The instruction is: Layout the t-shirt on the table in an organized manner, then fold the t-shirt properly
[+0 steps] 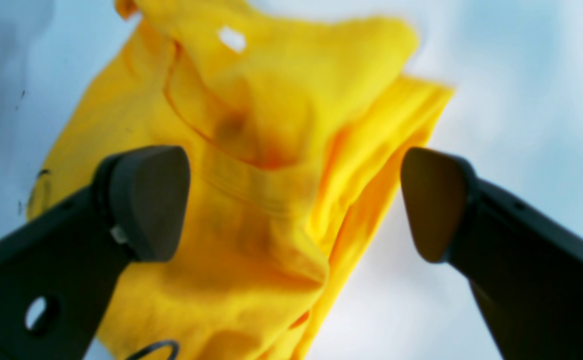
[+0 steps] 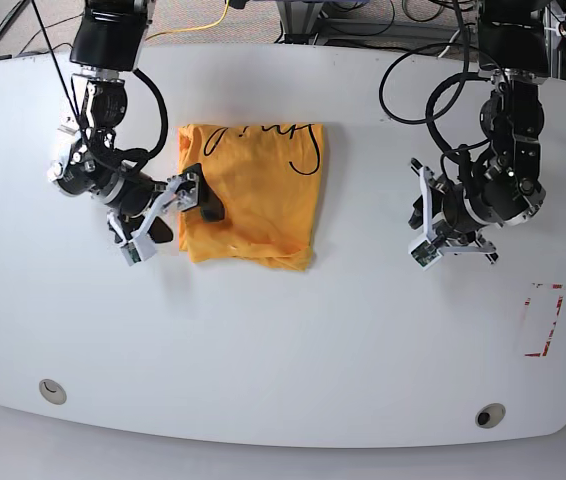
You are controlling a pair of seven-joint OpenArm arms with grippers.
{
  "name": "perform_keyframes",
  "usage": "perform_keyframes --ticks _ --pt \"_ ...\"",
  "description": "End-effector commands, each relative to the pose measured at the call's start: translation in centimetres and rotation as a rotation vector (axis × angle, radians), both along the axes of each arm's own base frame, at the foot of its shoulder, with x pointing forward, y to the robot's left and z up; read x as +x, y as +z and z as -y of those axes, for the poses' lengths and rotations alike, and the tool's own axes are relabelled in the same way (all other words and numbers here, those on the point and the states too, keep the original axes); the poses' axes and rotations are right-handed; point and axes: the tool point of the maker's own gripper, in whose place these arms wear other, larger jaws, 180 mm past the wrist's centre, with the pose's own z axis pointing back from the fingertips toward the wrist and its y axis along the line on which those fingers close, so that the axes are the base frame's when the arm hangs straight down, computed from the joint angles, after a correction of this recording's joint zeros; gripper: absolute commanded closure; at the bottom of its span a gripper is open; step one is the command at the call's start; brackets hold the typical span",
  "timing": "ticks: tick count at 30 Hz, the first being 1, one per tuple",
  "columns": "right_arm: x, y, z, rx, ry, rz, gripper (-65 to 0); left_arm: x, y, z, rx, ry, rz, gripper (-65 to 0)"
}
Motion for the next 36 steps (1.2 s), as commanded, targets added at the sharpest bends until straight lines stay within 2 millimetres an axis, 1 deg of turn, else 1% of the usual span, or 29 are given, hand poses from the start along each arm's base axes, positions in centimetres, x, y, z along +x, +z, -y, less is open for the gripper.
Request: perform_keyframes --ticks 1,7,10,12,14,15,16,19,20,23,25,26,27,28,32,34,36 --pt "0.6 3.9 -0.1 -0.018 0.024 0.133 -65.0 0.4 0.9 1.1 -0.008 -0.040 0.033 -12.5" --pt "-0.3 7.1 -0.5 -0.085 0.060 0.234 -65.0 -0.3 0.3 3.4 -0.009 -0.112 0.013 -12.5" --pt "-0.9 7.4 -0.8 -0.103 0.079 0.235 -64.8 -0.5 0.2 4.9 -0.033 -0.136 0.011 -12.5" --pt "-1.2 7.2 -1.1 -0.105 0.085 0.222 -64.7 -0.5 0.3 5.6 -0.049 -0.141 0.012 -12.5" --pt "-1.4 6.8 -1.6 -0.090 0.084 0.208 -62.3 -0.5 0.4 6.2 -0.065 -0.142 0.014 -12.5" --pt "-1.4 6.7 -1.8 -0.083 0.081 0.203 -59.1 -0.5 0.5 6.6 -0.077 -0.142 0.014 -12.5" --pt "-1.5 6.4 -2.0 -0.077 0.080 0.194 -56.1 -0.5 0.5 6.8 -0.084 -0.142 0.014 -12.5" --pt "-1.8 4.9 -2.4 -0.044 0.069 0.147 -41.2 -0.5 0.7 7.8 -0.110 -0.146 0.016 -12.5" --pt "-1.7 4.4 -2.5 -0.033 0.065 0.131 -34.9 -0.5 0.8 8.1 -0.118 -0.147 0.018 -12.5" --pt "-1.0 3.2 -2.3 -0.003 0.050 0.095 -19.3 -0.5 0.9 8.8 -0.133 -0.149 0.021 -12.5" --pt "-0.5 1.5 -2.0 0.027 0.031 0.044 -8.9 -0.1 1.4 9.2 -0.146 -0.151 0.034 -12.5" --pt "-0.3 0.9 -1.7 0.038 0.022 0.029 -6.3 0.1 1.6 9.4 -0.150 -0.152 0.039 -12.5" --pt "0.0 0.0 -1.5 0.056 0.008 0.006 -4.9 0.1 1.7 9.4 -0.150 -0.152 0.040 -12.5" --pt "0.3 -0.9 -1.2 0.073 -0.007 -0.018 -5.1 0.2 1.8 9.5 -0.152 -0.155 0.043 -12.5" --pt "0.9 -3.6 -0.5 0.109 -0.031 -0.083 -8.4 0.2 2.1 10.3 -0.175 -0.158 0.047 -12.5" --pt "1.0 -4.6 -0.6 0.113 -0.021 -0.105 -8.6 0.3 2.2 10.7 -0.186 -0.159 0.050 -12.5" --pt "1.0 -5.0 -0.7 0.117 -0.012 -0.108 -8.6 0.3 2.3 11.0 -0.195 -0.160 0.050 -12.5"
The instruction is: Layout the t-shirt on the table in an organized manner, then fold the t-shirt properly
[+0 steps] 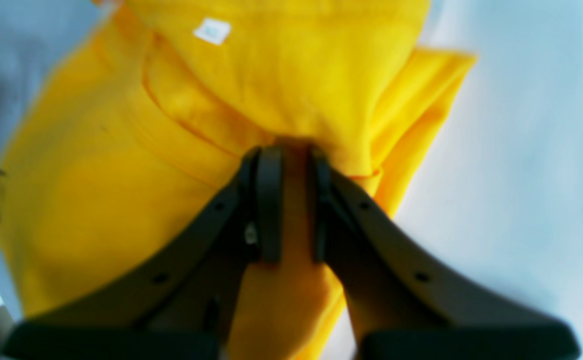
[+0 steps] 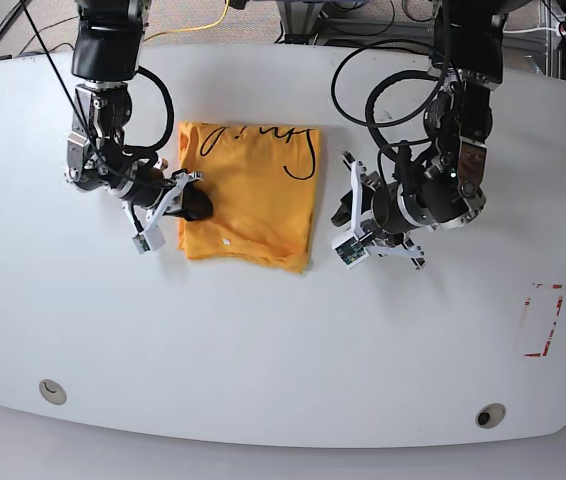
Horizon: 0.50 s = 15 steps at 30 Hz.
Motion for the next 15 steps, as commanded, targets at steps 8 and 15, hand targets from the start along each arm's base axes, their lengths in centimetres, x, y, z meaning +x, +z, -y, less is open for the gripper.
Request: perform_keyframes --ticks 8,15 --pt "1.0 2.9 -1.2 -0.040 0.094 0.087 -13.2 0.4 1.8 3.5 -0.076 -0.054 0.038 -12.5" --pt "0.5 7.5 -2.3 -0.125 0.176 0.213 -32.7 0.5 1.4 6.6 -0.124 -0.102 0.005 -12.5"
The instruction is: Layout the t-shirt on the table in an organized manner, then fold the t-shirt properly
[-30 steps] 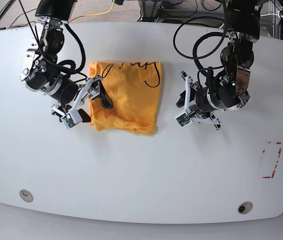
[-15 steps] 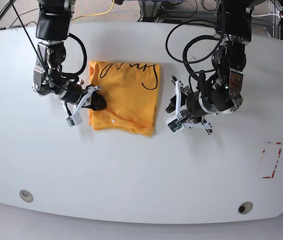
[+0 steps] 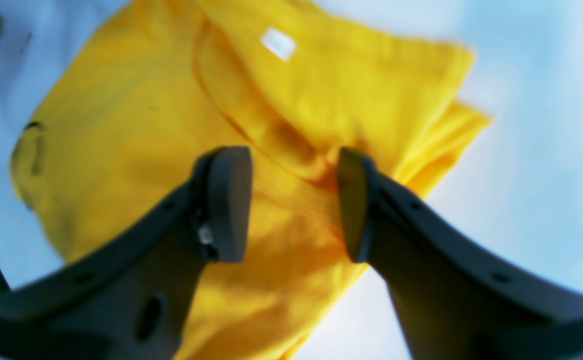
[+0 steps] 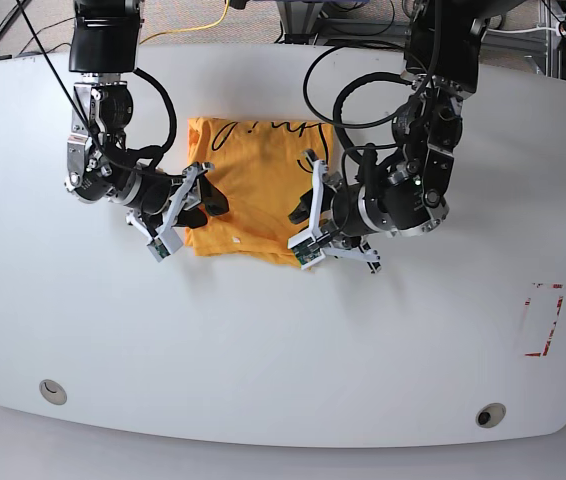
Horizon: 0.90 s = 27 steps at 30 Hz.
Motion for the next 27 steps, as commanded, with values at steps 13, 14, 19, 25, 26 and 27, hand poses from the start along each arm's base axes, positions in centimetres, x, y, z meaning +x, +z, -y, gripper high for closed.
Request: perform_keyframes --ticks 13,14,19,25,26,27 --pt "-1.4 7.0 4.5 -0.134 -0.039 0.231 -35.7 0.4 0.3 6.2 -0.262 -0.019 -0.044 -12.5" --pt "-1.5 7.1 5.1 -0.144 -0.050 0.233 -35.7 0.4 0.2 6.6 -0.275 -0.019 -0.050 -12.5" --pt "-2.4 7.9 8.4 -0.203 -0.116 0.248 -35.7 0.4 -0.5 8.3 -0.342 -0.017 -0.069 -12.5" --pt "-3.5 8.3 11.2 -0.249 -0.180 0.244 -35.7 -0.5 -1.5 12.3 -0.401 -0.006 -0.072 -12.5" --pt "-3.6 8.3 11.5 -0.253 -0.184 0.243 -35.7 -0.8 -1.8 12.9 -0.406 -0.008 -0.075 -12.5" --pt "-3.7 8.4 11.8 -0.254 -0.191 0.242 -35.7 -1.3 -2.0 13.6 -0.411 -0.013 -0.078 -12.5"
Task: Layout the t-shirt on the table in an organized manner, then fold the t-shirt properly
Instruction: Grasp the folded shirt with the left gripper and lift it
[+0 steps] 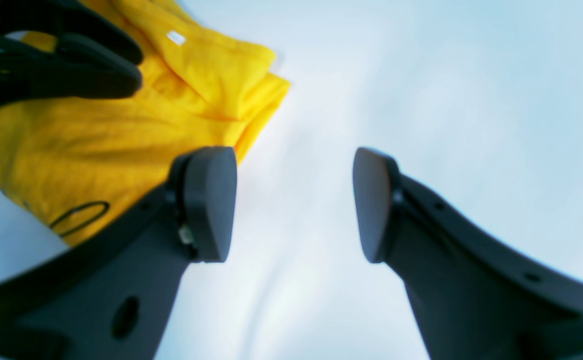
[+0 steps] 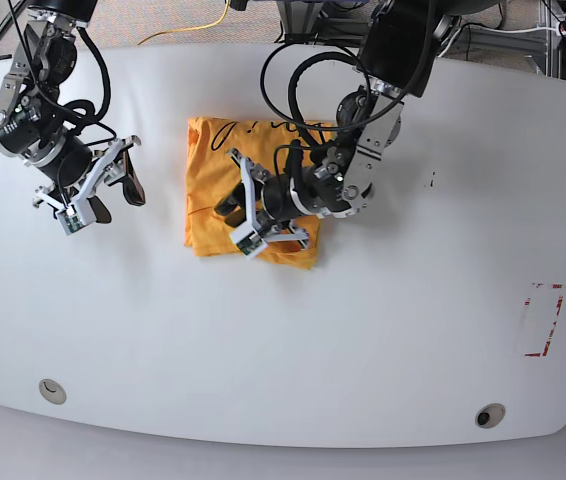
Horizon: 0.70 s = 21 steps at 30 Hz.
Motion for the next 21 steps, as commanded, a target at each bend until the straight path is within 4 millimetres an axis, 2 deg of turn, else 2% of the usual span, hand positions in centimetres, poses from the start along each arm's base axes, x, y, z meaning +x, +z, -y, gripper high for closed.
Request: perform_keyframes --ticks 1,4,6,10,12,17,21 --pt "0.3 1.6 0.9 -0.010 -0.006 0.050 -35.7 -0.3 1.8 3.0 -0.087 -0.014 0.030 -12.5" --pt "0.2 1.7 1.6 -0.015 -0.025 0.053 -35.7 -0.7 1.3 3.9 -0.087 0.006 0.027 -12.5" --pt "0.2 1.9 2.2 -0.021 -0.042 0.058 -35.7 -1.1 0.1 4.1 -0.069 0.020 0.002 -12.5" --pt "0.1 2.1 2.7 -0.024 -0.056 0.063 -35.7 -1.3 -2.1 3.2 -0.036 0.042 -0.043 -12.5" --pt "-0.3 1.9 3.2 -0.029 -0.068 0.055 -35.7 -1.1 -3.2 2.0 -0.017 0.066 -0.063 -12.4" --pt "-0.5 2.0 3.7 -0.032 -0.086 0.056 -35.7 -0.5 -5.7 -2.8 0.037 0.151 -0.099 -12.4" --pt "-0.7 2.1 3.4 -0.034 -0.081 0.060 -35.8 -0.5 -7.0 -8.0 0.105 0.186 -0.102 -12.4"
